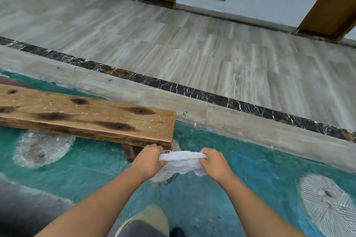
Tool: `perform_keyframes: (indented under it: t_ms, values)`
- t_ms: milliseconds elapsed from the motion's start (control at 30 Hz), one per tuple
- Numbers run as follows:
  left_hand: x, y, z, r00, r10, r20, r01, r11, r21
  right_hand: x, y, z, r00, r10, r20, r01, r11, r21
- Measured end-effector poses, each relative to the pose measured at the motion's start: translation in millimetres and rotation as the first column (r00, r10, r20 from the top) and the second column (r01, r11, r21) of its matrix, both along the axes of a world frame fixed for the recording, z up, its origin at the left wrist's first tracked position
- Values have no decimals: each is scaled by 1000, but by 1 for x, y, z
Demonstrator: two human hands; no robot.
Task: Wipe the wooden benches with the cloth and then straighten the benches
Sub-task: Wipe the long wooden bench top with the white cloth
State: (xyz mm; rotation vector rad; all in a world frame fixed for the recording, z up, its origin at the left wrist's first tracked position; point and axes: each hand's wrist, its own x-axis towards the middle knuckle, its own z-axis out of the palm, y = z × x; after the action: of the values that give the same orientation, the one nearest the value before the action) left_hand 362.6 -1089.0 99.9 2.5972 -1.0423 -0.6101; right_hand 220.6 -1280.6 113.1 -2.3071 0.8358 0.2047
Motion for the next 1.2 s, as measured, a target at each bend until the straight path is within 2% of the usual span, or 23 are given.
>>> perform_keyframes:
  t_ms: [133, 333, 433, 533, 633, 700, 867, 1033, 1133, 1200]
  values:
    - [55, -41, -7, 994, 94, -50, -93, 995, 20, 66, -50, -4, 997, 75, -12, -75, 997, -3]
    - [155, -110, -59, 961, 225, -162, -224, 974, 21, 204, -138, -51, 980, 185, -72, -183, 982, 36]
    - [196, -142, -78, 926, 288, -246, -293, 956, 16, 258, -176, -69, 958, 247, -147, -246, 969, 24]
    - [218, -165, -86, 902, 339, -268, -355, 935, -10, 301, -206, -80, 935, 315, -165, -316, 949, 20]
    - [230, -180, -94, 841, 455, -292, -487, 872, -46, 341, -225, -90, 908, 383, -171, -378, 924, 61]
    - [233, -187, -102, 782, 538, -316, -574, 818, -27, 362, -235, -101, 879, 443, -176, -435, 896, 86]
    - [225, -202, -129, 610, 729, -310, -747, 660, 80, 409, -248, -142, 717, 662, -220, -635, 750, 186]
    - [200, -235, -157, 320, 906, -279, -916, 371, 153, 448, -262, -195, 499, 850, -169, -794, 527, 303]
    - [190, -257, -188, 171, 943, -287, -945, 239, 223, 467, -269, -238, 369, 918, -148, -858, 397, 325]
    - [191, -267, -207, 117, 946, -303, -958, 188, 216, 477, -273, -260, 312, 936, -164, -871, 351, 343]
